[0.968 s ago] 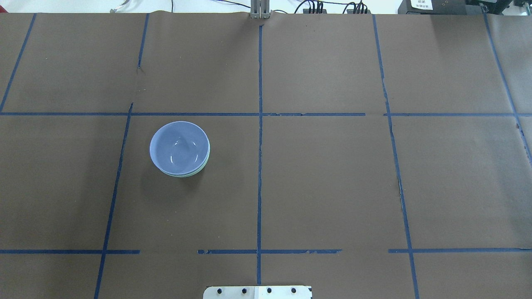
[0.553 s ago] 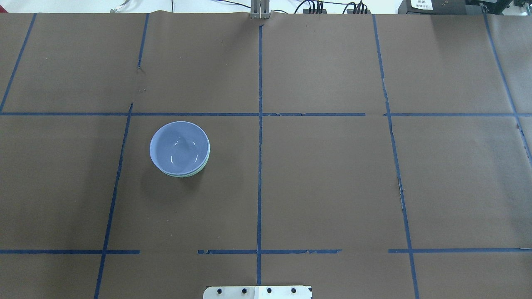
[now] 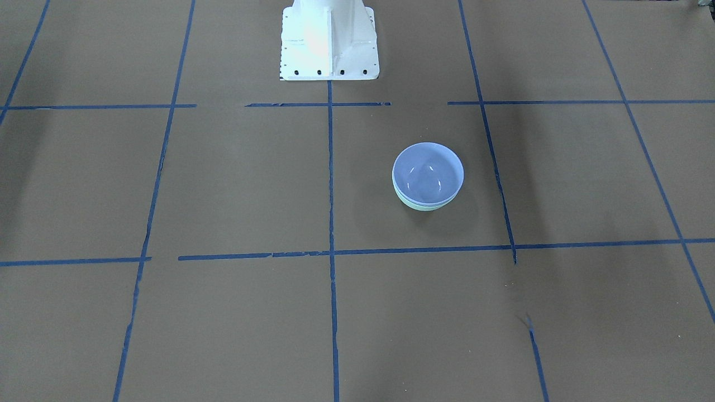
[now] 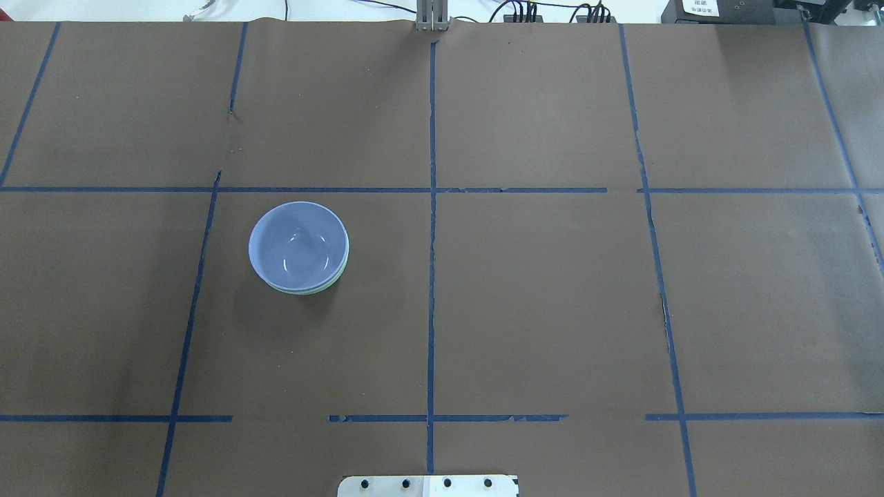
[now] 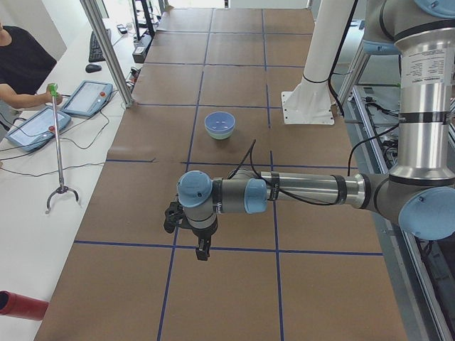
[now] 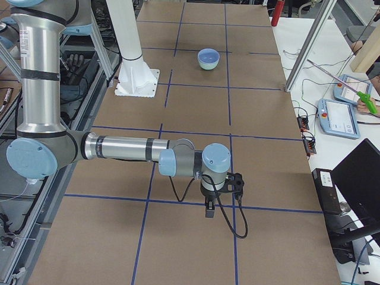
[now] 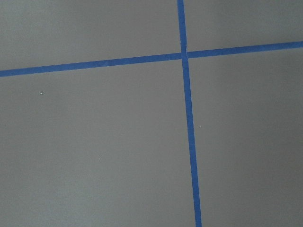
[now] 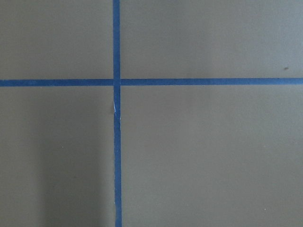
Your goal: Stack blue bowl on green bowl
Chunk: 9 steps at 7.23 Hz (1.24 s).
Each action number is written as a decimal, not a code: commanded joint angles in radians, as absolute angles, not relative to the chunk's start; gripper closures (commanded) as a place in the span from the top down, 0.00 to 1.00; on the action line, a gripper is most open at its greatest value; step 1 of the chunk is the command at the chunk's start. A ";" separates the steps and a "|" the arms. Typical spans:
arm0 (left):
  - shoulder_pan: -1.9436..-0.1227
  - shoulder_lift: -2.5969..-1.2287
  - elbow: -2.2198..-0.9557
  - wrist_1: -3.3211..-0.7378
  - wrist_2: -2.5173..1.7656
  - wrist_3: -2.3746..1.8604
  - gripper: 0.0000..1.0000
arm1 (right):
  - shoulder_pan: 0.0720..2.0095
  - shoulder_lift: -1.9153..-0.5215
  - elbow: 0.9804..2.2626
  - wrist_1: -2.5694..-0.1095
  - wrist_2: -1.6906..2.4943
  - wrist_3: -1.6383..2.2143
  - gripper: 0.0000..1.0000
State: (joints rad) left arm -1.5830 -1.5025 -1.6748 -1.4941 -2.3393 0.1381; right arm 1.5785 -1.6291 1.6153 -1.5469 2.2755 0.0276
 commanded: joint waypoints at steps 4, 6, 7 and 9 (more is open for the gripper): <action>-1.585 -1.514 -1.677 -1.496 -2.339 0.138 1.00 | 1.578 -1.629 1.615 -1.546 2.276 0.028 1.00; -1.594 -1.513 -1.677 -1.496 -2.339 0.138 1.00 | 1.578 -1.629 1.615 -1.546 2.275 0.028 1.00; -1.604 -1.514 -1.678 -1.496 -2.339 0.138 1.00 | 1.578 -1.629 1.615 -1.546 2.275 0.028 1.00; -1.605 -1.514 -1.680 -1.496 -2.339 0.138 1.00 | 1.578 -1.629 1.615 -1.546 2.275 0.028 1.00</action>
